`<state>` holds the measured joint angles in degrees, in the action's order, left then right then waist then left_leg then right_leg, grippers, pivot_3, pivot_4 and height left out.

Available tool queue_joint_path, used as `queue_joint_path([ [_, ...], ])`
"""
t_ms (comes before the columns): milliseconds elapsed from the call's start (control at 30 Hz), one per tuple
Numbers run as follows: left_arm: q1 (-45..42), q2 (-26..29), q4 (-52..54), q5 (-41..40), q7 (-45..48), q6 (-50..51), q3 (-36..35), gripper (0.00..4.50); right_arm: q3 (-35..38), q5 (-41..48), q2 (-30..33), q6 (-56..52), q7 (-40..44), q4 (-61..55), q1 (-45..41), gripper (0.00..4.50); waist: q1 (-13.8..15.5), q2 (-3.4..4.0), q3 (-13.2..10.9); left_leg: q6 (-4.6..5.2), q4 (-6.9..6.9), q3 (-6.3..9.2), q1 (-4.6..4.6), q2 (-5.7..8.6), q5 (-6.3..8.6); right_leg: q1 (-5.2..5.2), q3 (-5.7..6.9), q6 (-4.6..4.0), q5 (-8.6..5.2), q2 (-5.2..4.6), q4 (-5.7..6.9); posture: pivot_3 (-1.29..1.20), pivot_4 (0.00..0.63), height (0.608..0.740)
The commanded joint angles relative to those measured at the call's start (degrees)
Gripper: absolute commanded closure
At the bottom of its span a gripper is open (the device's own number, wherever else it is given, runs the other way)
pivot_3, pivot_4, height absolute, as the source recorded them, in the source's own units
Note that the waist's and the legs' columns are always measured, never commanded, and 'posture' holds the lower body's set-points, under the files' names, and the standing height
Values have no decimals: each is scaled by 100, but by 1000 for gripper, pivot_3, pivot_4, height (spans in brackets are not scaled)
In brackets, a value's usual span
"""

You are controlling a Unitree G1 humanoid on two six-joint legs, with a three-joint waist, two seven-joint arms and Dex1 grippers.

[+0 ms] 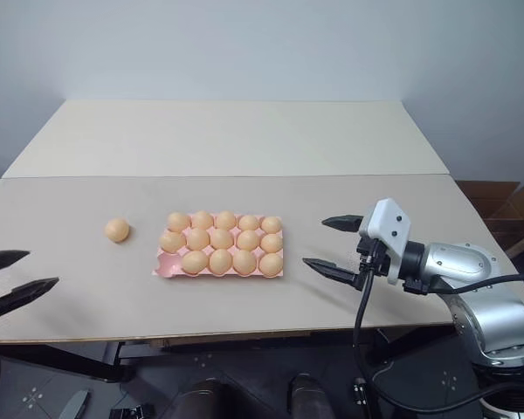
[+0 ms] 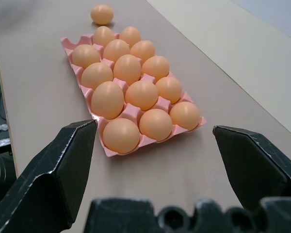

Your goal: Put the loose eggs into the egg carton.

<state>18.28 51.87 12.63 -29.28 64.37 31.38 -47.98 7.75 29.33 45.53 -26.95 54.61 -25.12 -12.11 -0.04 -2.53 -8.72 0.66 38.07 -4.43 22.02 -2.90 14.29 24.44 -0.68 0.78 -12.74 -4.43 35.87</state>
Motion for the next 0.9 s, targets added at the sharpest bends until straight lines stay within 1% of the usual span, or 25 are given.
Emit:
queue_joint_path([
  [33, -36, -60, 421, -137, -320, 126, -61, 33, 190, 43, 79, 161, 42, -27, -83, 0, 18, -2, 1, 0, 0, 0, 0, 0, 0, 0, 0, 0, 0, 0, 0, 0, 150, 740],
  [67, -119, -55, 463, -124, -545, 327, 45, 33, 185, 42, 82, 160, 40, -20, -99, 0, 23, -2, 1, 0, 0, 1, 0, 0, 0, 0, 0, 0, 0, 1, 0, 0, 150, 740],
  [100, -291, 12, 483, -140, -861, 741, 207, 33, 183, 40, 88, 159, 37, -17, -118, 0, 28, -1, 1, 0, 0, 0, 0, 1, 0, -1, -1, 0, 1, 0, 0, 0, 150, 740],
  [200, -1110, 102, 423, -215, -1755, 1818, 768, 33, 182, 44, 107, 160, 36, -14, -162, 0, 76, -1, 1, 0, 0, 3, -1, 4, 0, -4, -1, 18, 11, 2, 2, 0, 150, 740],
  [300, -2109, -3, 235, -242, -2348, 2477, 1432, 33, 183, 104, 165, 108, 96, -58, -202, 0, 72, -3, 2, 0, 0, 8, -2, 5, 0, -8, 2, 40, 26, 3, -1, 0, 150, 740],
  [333, -2609, -161, 32, -98, -2753, 2728, 1778, 33, 181, 135, 157, 90, 77, -112, -212, 0, 74, -3, 2, 0, 0, 8, -1, 6, 0, -10, 2, 41, 26, 3, -1, 0, 150, 740],
  [400, -3244, -391, -262, 73, -3279, 3069, 2166, 33, 177, 168, 144, 82, 44, -164, -222, 0, 68, -4, 2, 1, 0, 9, 1, 8, 0, -9, 2, 43, 27, 4, -2, 0, 150, 740],
  [467, -3891, -721, -695, 255, -3759, 3245, 2460, 33, 133, 122, 133, 109, 3, -178, -229, 0, 54, -5, 2, 1, 0, 12, 2, 10, 0, -10, 1, 46, 29, 7, -2, 0, 150, 740],
  [600, -4738, -1021, -1533, 654, -4362, 3433, 2927, 33, 103, 121, 119, 108, -55, -240, -248, 0, 1, -11, 1, 1, 1, 17, 2, 11, -1, -12, 1, 49, 33, 9, 2, 0, 150, 740],
  [733, -5555, -1310, -2794, 1095, -4555, 2992, 3508, 33, 112, 165, 101, 73, -111, -282, -296, 0, 12, -11, 1, 0, 1, 24, 1, 15, -1, -13, 4, 49, 33, 9, 2, 0, 150, 740],
  [867, -5943, -1462, -3393, 1308, -4566, 2975, 3788, 33, 158, 208, 112, 31, -169, -375, -250, 0, 21, -11, 1, 0, 1, 27, 8, 18, -1, -13, 6, 51, 34, 6, -3, 0, 150, 740],
  [900, -5968, -1474, -3446, 1340, -4546, 2974, 3836, 415, 172, 223, 117, 23, -183, -393, -238, 0, 19, -11, 1, 0, 1, 27, 8, 19, -1, -14, 6, 51, 34, 4, -1, 0, 150, 740],
])
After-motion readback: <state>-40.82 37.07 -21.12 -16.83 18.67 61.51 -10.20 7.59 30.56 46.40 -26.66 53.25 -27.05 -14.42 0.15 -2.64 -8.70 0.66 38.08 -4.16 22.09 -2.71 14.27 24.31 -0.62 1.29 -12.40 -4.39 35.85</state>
